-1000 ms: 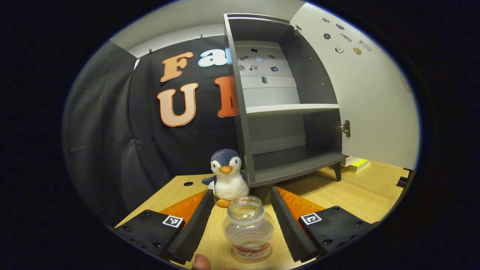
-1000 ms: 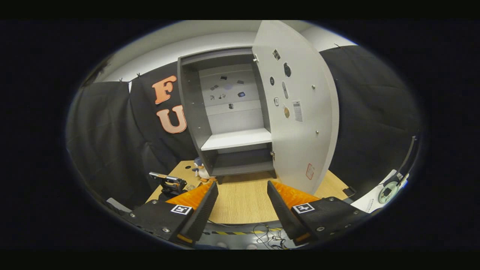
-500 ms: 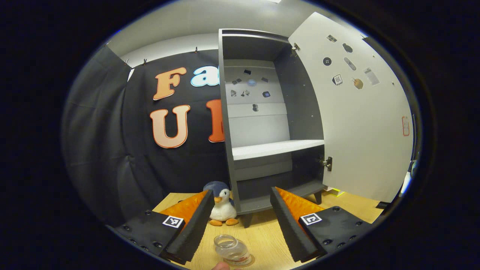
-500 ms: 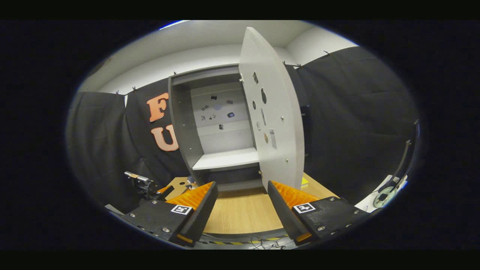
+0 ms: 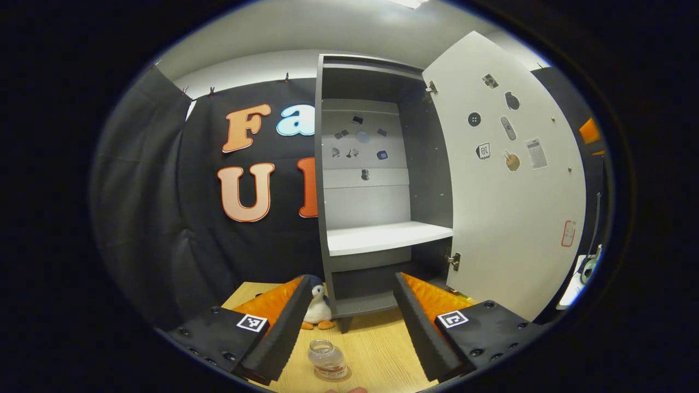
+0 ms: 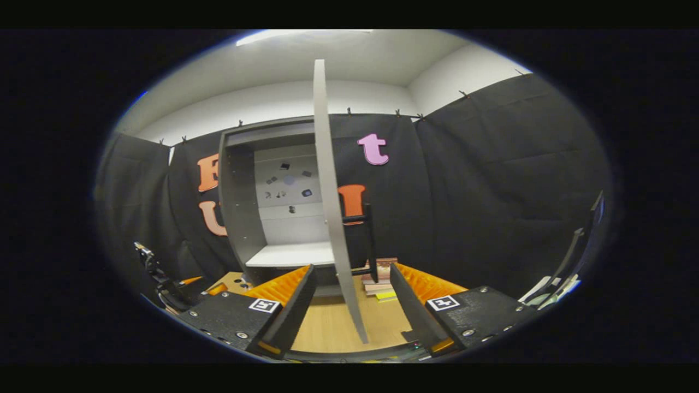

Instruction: Open the cabinet door with the right hand, grasp the bottle in the cabinet with the left hand and place it on the coaster, then close the cabinet door with the right hand.

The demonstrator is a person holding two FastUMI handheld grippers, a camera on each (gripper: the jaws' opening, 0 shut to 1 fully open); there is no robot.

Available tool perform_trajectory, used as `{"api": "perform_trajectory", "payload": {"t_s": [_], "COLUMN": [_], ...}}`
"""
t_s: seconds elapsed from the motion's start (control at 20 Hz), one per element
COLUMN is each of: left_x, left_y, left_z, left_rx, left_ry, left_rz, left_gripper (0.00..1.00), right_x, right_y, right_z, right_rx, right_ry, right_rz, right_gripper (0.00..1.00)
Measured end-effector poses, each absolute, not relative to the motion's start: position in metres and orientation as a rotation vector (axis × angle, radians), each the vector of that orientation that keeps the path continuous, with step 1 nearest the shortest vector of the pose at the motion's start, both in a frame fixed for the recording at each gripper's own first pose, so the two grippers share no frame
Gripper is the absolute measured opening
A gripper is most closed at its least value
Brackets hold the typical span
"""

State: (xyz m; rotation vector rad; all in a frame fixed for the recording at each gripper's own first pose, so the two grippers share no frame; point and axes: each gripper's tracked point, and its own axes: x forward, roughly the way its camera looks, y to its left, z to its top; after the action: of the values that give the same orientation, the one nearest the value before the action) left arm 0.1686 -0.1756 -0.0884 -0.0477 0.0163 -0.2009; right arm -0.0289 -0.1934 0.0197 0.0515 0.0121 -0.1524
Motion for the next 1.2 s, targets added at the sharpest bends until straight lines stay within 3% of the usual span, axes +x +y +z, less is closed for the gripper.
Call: {"api": "perform_trajectory", "payload": {"t_s": [0.15, 0.25, 0.3, 0.35, 0.7, 0.75, 1.2], "left_x": [0.158, 0.154, 0.154, 0.153, 0.144, 0.143, 0.132], "left_y": [-0.176, -0.169, -0.165, -0.163, -0.151, -0.149, -0.124], "left_z": [-0.094, -0.093, -0.091, -0.089, -0.092, -0.09, -0.082], "left_rx": [-0.103, -0.094, -0.078, -0.066, -0.039, -0.04, -0.037], "left_ry": [0.07, 0.073, 0.068, 0.065, 0.085, 0.084, 0.071], "left_rz": [-0.19, -0.159, -0.142, -0.134, -0.095, -0.089, -0.061], "left_gripper": [1.0, 0.95, 0.95, 0.98, 1.0, 0.94, 0.97], "right_x": [-0.02, -0.011, -0.01, -0.008, 0.014, 0.015, 0.029], "right_y": [-0.211, -0.219, -0.222, -0.225, -0.227, -0.225, -0.153], "right_z": [0.015, 0.013, 0.012, 0.011, 0.001, 0.0, -0.008], "right_rx": [0.047, 0.035, 0.036, 0.04, 0.065, 0.063, 0.068], "right_ry": [0.014, 0.008, 0.013, 0.016, 0.028, 0.027, 0.034], "right_rz": [-0.146, -0.137, -0.13, -0.121, -0.075, -0.066, 0.077], "right_gripper": [0.83, 0.83, 0.88, 0.83, 0.84, 0.83, 0.83]}}
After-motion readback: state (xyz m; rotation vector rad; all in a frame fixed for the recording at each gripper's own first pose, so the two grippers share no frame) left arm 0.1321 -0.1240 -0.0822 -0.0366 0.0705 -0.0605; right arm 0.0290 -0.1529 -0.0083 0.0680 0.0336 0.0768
